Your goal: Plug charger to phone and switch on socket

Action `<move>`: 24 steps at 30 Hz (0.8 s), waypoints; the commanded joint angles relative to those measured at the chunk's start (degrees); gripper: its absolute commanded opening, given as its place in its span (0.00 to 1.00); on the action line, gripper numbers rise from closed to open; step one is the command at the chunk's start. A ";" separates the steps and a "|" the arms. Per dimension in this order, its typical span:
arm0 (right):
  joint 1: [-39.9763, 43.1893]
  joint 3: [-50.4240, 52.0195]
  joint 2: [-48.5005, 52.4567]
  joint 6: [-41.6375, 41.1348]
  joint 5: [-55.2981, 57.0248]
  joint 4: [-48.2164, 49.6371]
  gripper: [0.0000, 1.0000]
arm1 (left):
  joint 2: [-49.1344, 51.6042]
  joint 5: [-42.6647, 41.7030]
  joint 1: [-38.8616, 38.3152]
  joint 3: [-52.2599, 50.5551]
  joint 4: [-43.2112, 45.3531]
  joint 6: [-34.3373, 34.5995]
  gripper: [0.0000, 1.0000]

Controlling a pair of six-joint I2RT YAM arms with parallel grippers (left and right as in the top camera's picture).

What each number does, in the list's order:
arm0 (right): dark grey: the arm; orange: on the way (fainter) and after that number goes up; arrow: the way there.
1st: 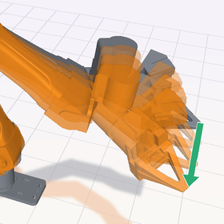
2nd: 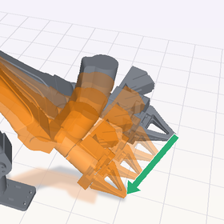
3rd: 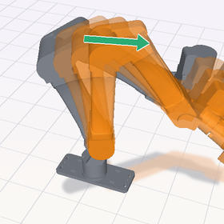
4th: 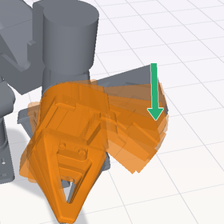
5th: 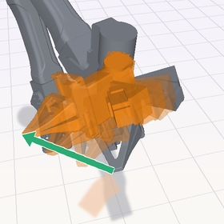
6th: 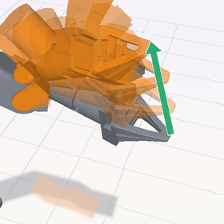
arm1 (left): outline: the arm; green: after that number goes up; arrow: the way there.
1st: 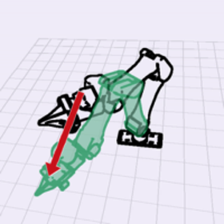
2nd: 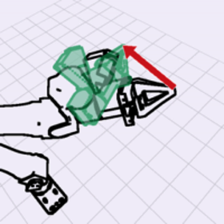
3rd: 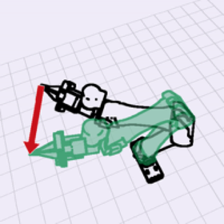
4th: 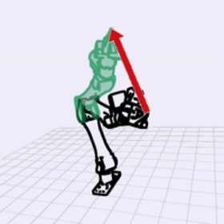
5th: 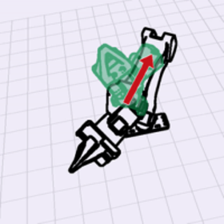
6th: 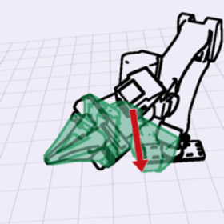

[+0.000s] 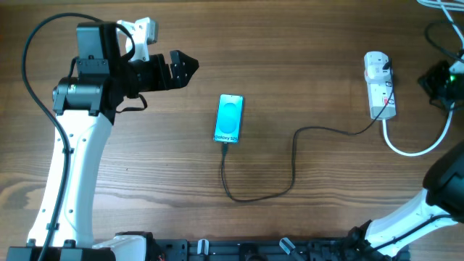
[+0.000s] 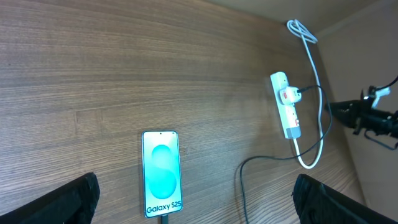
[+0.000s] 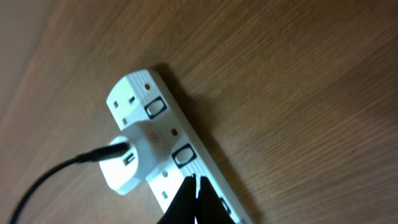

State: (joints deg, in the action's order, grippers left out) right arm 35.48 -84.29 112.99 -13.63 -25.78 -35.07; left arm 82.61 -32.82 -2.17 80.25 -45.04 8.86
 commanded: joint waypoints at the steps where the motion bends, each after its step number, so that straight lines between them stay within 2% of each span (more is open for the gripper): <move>1: 0.87 3.61 2.16 -1.42 -6.56 3.82 0.04 | -0.04 -0.07 0.07 0.44 -0.02 -0.55 1.00; 17: -6.29 3.74 9.44 -1.33 0.50 10.45 0.04 | -0.04 -0.07 0.07 0.44 -0.02 -0.55 1.00; 24: -7.37 3.74 10.45 2.08 0.74 10.51 0.04 | -0.04 -0.07 0.07 0.44 -0.02 -0.55 1.00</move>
State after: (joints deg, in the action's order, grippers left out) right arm 29.50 -80.82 121.30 -13.34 -25.80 -23.64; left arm 82.61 -32.82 -2.17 80.25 -45.04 8.86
